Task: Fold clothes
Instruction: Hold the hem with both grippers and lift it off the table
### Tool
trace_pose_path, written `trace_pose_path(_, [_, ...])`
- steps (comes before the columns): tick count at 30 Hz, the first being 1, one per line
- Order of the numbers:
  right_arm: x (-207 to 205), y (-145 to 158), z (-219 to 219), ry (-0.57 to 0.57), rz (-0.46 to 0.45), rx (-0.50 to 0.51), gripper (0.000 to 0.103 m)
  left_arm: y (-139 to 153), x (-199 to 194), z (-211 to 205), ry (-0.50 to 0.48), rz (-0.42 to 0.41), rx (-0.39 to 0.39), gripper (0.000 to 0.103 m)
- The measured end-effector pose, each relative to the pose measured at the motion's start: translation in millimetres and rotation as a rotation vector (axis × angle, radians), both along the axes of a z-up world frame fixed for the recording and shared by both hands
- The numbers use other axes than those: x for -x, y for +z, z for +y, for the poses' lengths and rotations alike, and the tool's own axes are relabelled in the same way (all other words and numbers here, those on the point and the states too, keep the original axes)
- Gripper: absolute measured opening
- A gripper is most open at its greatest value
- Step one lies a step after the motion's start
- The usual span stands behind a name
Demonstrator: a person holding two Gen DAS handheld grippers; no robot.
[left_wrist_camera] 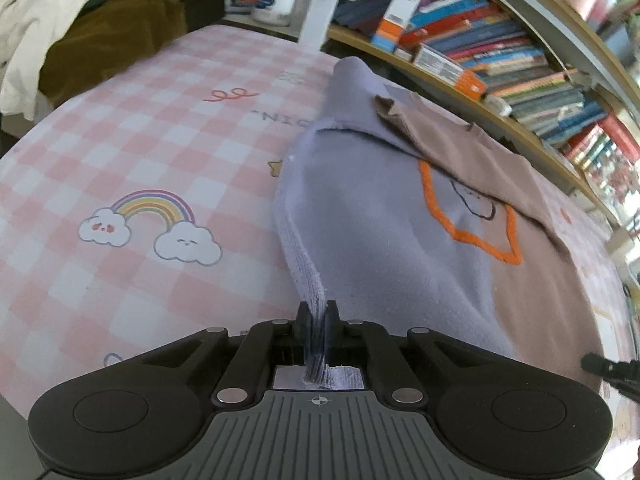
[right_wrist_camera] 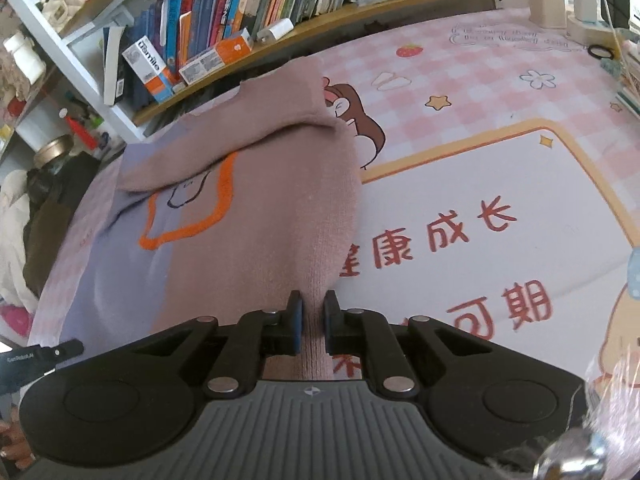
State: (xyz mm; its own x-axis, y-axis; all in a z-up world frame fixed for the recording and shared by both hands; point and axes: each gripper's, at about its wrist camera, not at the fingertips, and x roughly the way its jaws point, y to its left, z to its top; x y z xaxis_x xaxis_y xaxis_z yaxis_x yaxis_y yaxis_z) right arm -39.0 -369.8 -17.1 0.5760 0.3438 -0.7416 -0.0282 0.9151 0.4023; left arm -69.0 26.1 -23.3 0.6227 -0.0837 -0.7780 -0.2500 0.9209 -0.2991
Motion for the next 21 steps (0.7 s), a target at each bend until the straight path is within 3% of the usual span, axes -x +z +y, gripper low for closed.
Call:
trace_pose_path(9, [-0.9,-8.4,-1.9,-0.003,0.056,-0.025,0.011,-3.8,-1.6,5.7,0.014,0.018,0.034,0.006])
trace_pose_path(14, [0.7,-8.8,-4.6,-0.003,0.065,-0.054,0.018,-5.0,-2.8,7.1,0.006,0.032,0.060,0.015])
trace_pose_path(18, [1.8,-8.3,-3.4,0.012,0.061,-0.053,0.021,-5.7,-1.6,5.5,0.009,0.028,0.060,0.015])
trace_pose_path(20, [2.1,-8.5,-4.0,0.017,0.062,-0.059,0.020,-6.3,-0.7,6.2,0.017,0.025,0.068,0.011])
trace_pose_path(21, [2.5,-8.8,-4.1,0.020,0.065,-0.058,0.013,-6.7,-0.1,7.2,0.022,0.023,0.073,0.009])
